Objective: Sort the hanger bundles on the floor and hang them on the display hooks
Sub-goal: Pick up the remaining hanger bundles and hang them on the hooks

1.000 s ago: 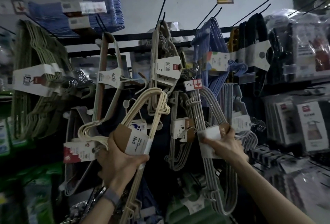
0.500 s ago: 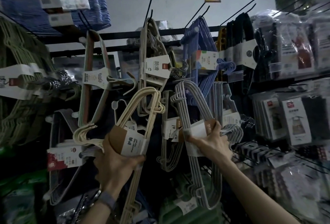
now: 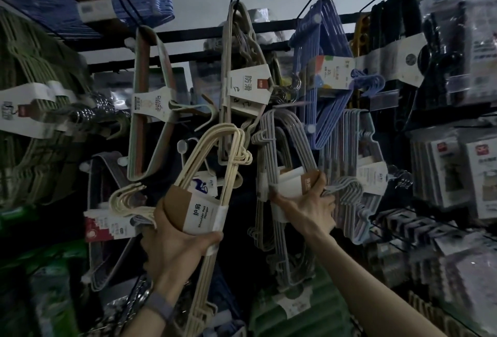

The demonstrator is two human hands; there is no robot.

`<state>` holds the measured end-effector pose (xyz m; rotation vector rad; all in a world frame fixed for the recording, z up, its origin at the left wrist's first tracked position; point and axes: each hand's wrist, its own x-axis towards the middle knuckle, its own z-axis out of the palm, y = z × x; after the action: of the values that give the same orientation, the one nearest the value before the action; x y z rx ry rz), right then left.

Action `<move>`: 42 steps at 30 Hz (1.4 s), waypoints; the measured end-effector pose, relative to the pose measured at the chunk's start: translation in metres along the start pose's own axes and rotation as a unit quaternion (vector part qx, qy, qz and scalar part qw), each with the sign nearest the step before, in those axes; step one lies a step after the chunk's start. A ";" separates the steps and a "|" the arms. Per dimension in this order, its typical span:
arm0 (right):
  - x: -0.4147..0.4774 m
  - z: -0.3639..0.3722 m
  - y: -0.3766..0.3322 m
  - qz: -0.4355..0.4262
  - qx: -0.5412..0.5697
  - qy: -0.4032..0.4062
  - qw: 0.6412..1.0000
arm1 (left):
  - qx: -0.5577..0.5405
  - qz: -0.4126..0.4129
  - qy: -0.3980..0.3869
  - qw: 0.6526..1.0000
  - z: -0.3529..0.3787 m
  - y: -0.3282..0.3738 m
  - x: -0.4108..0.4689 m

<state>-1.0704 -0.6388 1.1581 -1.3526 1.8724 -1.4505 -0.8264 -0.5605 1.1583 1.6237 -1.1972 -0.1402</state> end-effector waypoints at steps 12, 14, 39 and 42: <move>0.002 -0.015 0.021 -0.018 -0.023 0.012 0.999 | -0.024 -0.010 0.007 1.000 -0.002 -0.008 0.007; 0.002 -0.022 0.022 -0.028 -0.041 0.028 0.998 | -0.028 -0.006 0.002 1.000 -0.003 -0.004 0.008; 0.052 0.020 -0.021 0.083 0.003 -0.087 0.993 | -0.055 0.048 -0.040 0.997 0.014 -0.001 0.021; 0.065 0.044 -0.016 0.083 0.017 -0.080 0.993 | -0.051 0.056 -0.047 0.996 0.018 -0.003 0.019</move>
<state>-1.0583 -0.7166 1.1707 -1.2269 1.8024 -1.2475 -0.8262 -0.5866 1.1574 1.4714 -1.3294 -0.2053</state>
